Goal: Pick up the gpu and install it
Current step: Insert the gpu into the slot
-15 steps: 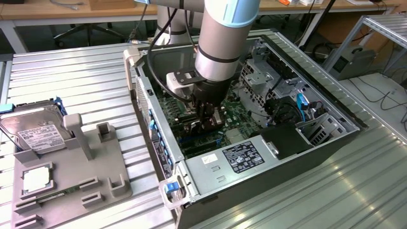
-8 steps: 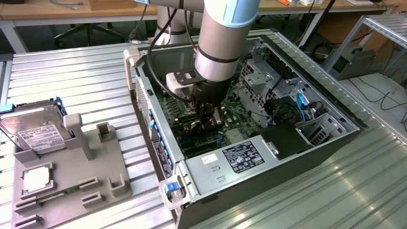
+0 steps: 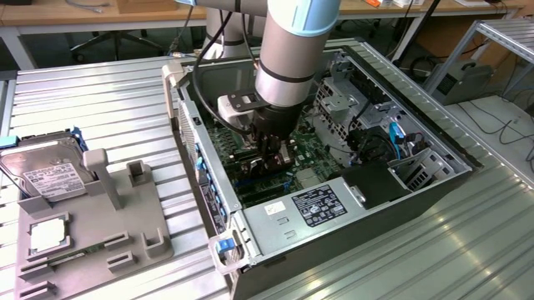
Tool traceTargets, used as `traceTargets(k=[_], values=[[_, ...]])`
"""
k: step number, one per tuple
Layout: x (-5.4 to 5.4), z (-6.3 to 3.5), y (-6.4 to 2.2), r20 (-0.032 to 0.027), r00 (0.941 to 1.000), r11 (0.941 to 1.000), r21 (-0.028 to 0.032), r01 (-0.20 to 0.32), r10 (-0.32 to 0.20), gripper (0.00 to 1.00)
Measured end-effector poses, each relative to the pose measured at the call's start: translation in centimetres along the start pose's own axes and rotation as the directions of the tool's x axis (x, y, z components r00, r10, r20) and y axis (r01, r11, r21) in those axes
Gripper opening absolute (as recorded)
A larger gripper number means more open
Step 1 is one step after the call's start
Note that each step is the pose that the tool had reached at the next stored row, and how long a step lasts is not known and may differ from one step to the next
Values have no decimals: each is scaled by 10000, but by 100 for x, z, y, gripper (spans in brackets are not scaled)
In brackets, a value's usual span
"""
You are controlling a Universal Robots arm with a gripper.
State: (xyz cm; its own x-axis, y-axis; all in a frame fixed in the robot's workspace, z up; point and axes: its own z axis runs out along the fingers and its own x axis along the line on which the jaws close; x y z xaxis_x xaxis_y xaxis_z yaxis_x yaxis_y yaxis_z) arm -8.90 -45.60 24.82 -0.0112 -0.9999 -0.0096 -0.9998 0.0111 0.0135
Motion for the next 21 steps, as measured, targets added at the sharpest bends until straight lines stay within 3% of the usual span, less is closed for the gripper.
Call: traceTargets(k=[21], values=[[0, 5, 2, 2, 10000, 10000, 1, -1, 1, 27]])
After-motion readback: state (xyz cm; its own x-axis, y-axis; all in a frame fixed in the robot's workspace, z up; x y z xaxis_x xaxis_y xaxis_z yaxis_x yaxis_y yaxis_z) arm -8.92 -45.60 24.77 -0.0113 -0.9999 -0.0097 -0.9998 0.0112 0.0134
